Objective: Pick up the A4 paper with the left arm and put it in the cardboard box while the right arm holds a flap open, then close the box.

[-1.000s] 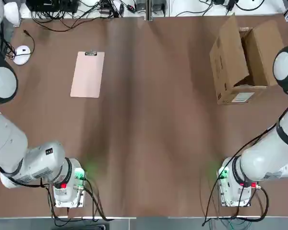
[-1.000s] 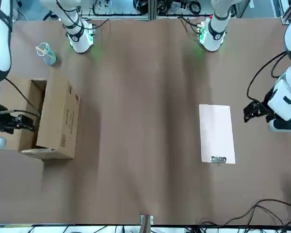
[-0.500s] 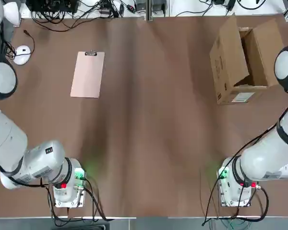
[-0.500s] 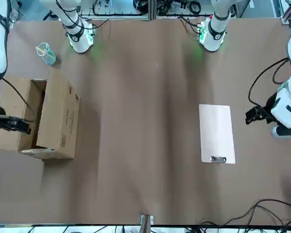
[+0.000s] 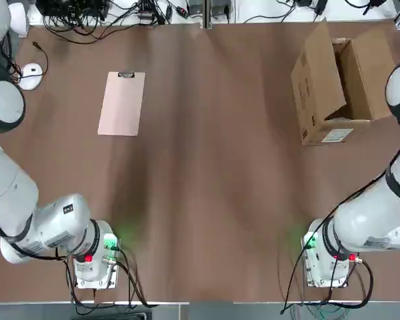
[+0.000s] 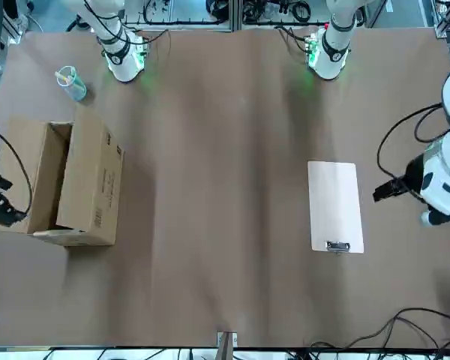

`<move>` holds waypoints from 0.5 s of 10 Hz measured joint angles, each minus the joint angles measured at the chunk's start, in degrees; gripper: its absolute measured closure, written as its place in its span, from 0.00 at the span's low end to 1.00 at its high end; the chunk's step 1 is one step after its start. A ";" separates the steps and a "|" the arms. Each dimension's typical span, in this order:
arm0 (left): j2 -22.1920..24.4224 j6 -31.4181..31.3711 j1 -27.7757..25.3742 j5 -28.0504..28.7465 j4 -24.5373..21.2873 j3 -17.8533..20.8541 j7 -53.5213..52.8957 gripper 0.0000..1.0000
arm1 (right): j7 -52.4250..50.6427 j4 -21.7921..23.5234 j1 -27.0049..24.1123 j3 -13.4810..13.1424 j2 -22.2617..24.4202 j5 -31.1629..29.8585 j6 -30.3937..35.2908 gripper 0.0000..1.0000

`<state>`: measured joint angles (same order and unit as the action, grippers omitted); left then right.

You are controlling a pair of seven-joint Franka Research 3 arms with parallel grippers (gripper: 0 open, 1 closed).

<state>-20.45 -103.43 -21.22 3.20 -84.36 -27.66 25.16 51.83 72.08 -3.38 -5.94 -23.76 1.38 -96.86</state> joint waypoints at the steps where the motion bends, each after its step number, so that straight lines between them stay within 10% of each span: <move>1: -1.81 -2.58 0.25 0.00 -0.05 0.01 3.90 0.00 | 4.97 0.23 -0.34 0.01 -1.66 0.00 -3.65 0.00; 5: -8.99 -6.07 0.30 1.41 -0.15 1.26 27.13 0.00 | 13.37 0.36 -0.42 0.10 -5.45 0.01 -10.48 0.00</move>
<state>-29.44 -109.50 -20.92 4.62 -84.51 -26.40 52.28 65.20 72.44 -3.80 -5.84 -29.21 1.39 -107.33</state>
